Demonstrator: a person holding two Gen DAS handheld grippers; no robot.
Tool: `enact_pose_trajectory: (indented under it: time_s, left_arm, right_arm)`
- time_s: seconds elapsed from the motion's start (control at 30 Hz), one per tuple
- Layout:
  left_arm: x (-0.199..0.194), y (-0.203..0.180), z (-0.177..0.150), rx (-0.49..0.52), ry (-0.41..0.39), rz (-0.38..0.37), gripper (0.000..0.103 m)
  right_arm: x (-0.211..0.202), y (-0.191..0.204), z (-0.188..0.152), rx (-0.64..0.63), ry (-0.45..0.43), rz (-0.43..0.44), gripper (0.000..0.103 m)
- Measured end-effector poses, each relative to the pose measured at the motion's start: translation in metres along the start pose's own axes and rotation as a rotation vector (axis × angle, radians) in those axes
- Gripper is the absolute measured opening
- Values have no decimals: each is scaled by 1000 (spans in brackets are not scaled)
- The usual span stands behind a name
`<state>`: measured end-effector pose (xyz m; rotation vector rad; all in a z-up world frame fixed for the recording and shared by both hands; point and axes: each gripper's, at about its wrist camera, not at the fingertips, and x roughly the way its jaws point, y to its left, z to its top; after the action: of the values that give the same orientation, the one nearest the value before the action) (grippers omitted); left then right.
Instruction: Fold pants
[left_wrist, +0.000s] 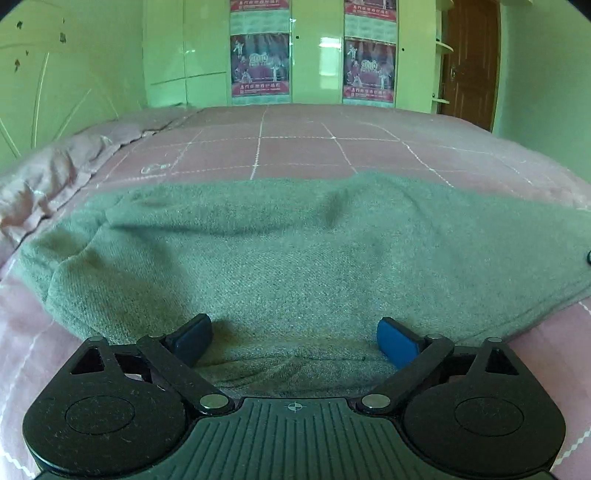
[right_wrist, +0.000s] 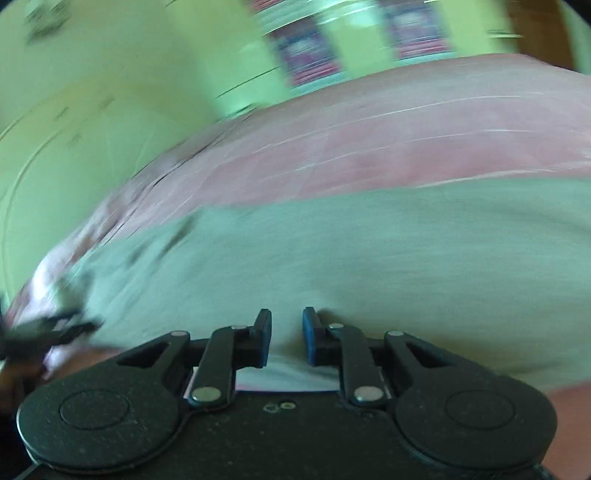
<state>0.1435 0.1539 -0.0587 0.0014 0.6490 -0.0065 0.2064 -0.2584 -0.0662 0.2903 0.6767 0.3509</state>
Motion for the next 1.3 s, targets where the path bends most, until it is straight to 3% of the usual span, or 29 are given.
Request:
enact_pose_trajectory:
  time_s: [0.07,0.13,0.2,0.23,0.27,0.33,0.5,0.6,0.63,0.77,0.9,1.0,1.13,1.23,1.3]
  left_arm:
    - [-2,-1,1,18,14,2,96]
    - [-3,-3,2,19,23,5,96]
    - [-3,-4,2,13,25,4,97]
    - [-3,-6,1,13,25,5,97]
    - [-4,-6,1,12,24,5,98]
    - [2,-7,4,1,14,2,99]
    - [-2,-14,12,6,7,34,99]
    - [-9,-24,24,-2,-73,0,99]
    - [-8,-28,31,1,-87,-4,99]
    - [22,-42,67,-41,-35,-25,99]
    - [59,-33,88,-102,53,71,99]
    - [68,-6,89,-135,73,193,99]
    - [67,33,90,-155,63,238,99]
    - [77,51,89,-114,72,258,99]
    - [82,56,83,-73,74,235,99]
  right_arm:
    - [-26,-54,1,159,-79,-91,0]
    - [-58,-114,-2,326,-179,-213,0]
    - [-91,-152,-5,477,-271,-271,0]
    - [-104,-159,-5,525,-307,-303,9]
    - [-119,-166,-7,566,-355,-306,19]
    - [-140,-173,-14,641,-432,-263,22]
    - [-139,-181,-26,706,-406,-220,22]
    - [-109,-149,-7,534,-348,-191,22]
    - [-98,-137,3,509,-335,-142,22]
    - [-29,-73,36,368,-210,-71,22]
    - [54,14,59,183,-45,-5,21]
    - [106,65,62,159,32,79,21]
    - [155,146,53,70,83,208,21]
    - [189,191,52,11,136,289,21]
    - [208,211,49,-44,183,289,20]
